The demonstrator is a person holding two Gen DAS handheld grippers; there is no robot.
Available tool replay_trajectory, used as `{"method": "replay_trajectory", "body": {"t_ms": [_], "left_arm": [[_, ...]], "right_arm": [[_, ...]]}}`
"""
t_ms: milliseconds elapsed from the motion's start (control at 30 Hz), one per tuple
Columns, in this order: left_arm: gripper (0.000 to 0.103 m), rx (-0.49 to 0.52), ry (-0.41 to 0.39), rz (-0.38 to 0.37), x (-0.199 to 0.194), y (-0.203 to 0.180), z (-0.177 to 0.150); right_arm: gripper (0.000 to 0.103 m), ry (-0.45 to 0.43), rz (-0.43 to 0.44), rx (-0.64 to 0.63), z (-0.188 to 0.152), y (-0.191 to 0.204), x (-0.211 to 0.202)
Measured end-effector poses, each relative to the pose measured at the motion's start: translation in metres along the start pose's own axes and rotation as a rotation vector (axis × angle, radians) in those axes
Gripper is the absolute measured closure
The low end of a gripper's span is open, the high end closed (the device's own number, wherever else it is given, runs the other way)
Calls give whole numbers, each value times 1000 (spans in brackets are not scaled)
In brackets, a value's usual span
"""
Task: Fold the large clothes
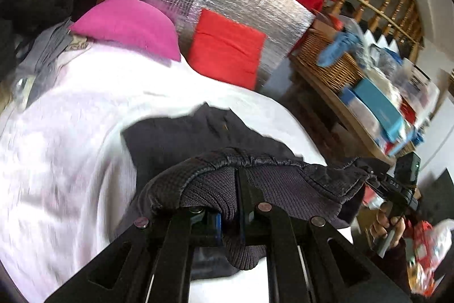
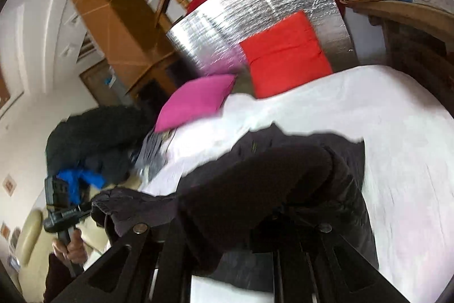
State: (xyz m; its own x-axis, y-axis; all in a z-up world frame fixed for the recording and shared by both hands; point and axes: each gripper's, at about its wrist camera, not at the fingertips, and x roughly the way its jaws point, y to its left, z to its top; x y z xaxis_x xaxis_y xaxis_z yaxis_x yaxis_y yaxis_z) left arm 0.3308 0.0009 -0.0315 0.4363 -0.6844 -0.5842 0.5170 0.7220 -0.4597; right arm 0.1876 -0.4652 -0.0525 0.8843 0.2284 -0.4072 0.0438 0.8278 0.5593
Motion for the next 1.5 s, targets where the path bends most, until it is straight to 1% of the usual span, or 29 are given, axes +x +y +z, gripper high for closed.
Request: {"method": "replay_trajectory", "body": {"t_ms": [100, 167, 200, 233, 300, 367, 400, 500, 600, 700, 767, 800, 833, 900, 933, 967, 1000, 1033, 1067, 1100, 1133, 1167, 1233, 1300, 1367, 1400, 1433, 1467, 1500], "left_arm": [[94, -32, 10, 21, 48, 17, 45], [94, -51, 19, 25, 71, 29, 63], [94, -66, 24, 31, 85, 36, 73], [94, -79, 34, 39, 106, 46, 85], [94, -95, 52, 52, 137, 61, 96], [94, -101, 73, 66, 163, 71, 102], [94, -111, 93, 74, 182, 80, 106], [94, -137, 123, 79, 216, 100, 104], [93, -167, 153, 96, 246, 115, 100], [91, -197, 169, 89, 267, 126, 94], [90, -202, 163, 84, 273, 130, 92], [90, -214, 167, 81, 276, 132, 90], [90, -229, 174, 78, 278, 134, 90], [88, -275, 183, 51, 278, 138, 87], [82, -293, 184, 39, 277, 139, 87], [77, -314, 185, 20, 272, 138, 87], [59, -330, 180, 6, 266, 137, 87], [39, -352, 151, -8, 253, 133, 87], [30, -359, 127, -3, 246, 132, 88], [18, -360, 74, 14, 227, 124, 87], [13, -357, 38, 21, 211, 118, 86], [13, -353, 13, 18, 197, 113, 84], [12, -367, -11, 17, 173, 105, 73], [11, -392, -30, 50, 147, 99, 51], [11, -434, -51, 87, 130, 103, 23], [11, -467, -58, 125, 124, 107, 9], [11, -497, -54, 169, 122, 112, -2], [11, -532, -29, 225, 124, 119, -14], [11, -547, 0, 255, 126, 123, -18]], "right_arm": [[89, -21, -18, 42, 38, -20, 46], [90, -22, -35, 51, 56, -32, 74], [90, -15, -43, 61, 66, -40, 94], [90, -9, -48, 68, 71, -46, 108], [90, 3, -75, 75, 82, -62, 143], [90, 15, -96, 90, 89, -76, 171], [90, 20, -108, 104, 91, -85, 185], [90, 39, -133, 156, 93, -114, 223], [90, 64, -139, 207, 87, -138, 250], [90, 83, -142, 260, 80, -159, 268], [88, 106, -120, 326, 76, -173, 274], [86, 119, -91, 377, 75, -183, 276], [82, 129, -64, 414, 74, -190, 276], [70, 125, -8, 473, 72, -199, 271], [48, 108, 51, 497, 72, -203, 264], [20, 93, 84, 526, 72, -204, 257], [16, 69, 120, 553, 73, -204, 245], [16, 43, 135, 558, 74, -202, 234], [15, 16, 130, 549, 76, -198, 219], [15, 6, 111, 530, 78, -194, 206], [15, 4, 99, 512, 78, -190, 195], [15, 3, 84, 485, 77, -185, 181], [15, 17, -6, 418, 72, -174, 156], [15, 30, -103, 345, 63, -164, 134], [15, 55, -200, 291, 54, -157, 123], [16, 71, -255, 269, 48, -154, 119], [16, 82, -275, 260, 44, -154, 118], [16, 97, -283, 251, 39, -152, 118], [16, 118, -305, 240, 33, -152, 119]]}}
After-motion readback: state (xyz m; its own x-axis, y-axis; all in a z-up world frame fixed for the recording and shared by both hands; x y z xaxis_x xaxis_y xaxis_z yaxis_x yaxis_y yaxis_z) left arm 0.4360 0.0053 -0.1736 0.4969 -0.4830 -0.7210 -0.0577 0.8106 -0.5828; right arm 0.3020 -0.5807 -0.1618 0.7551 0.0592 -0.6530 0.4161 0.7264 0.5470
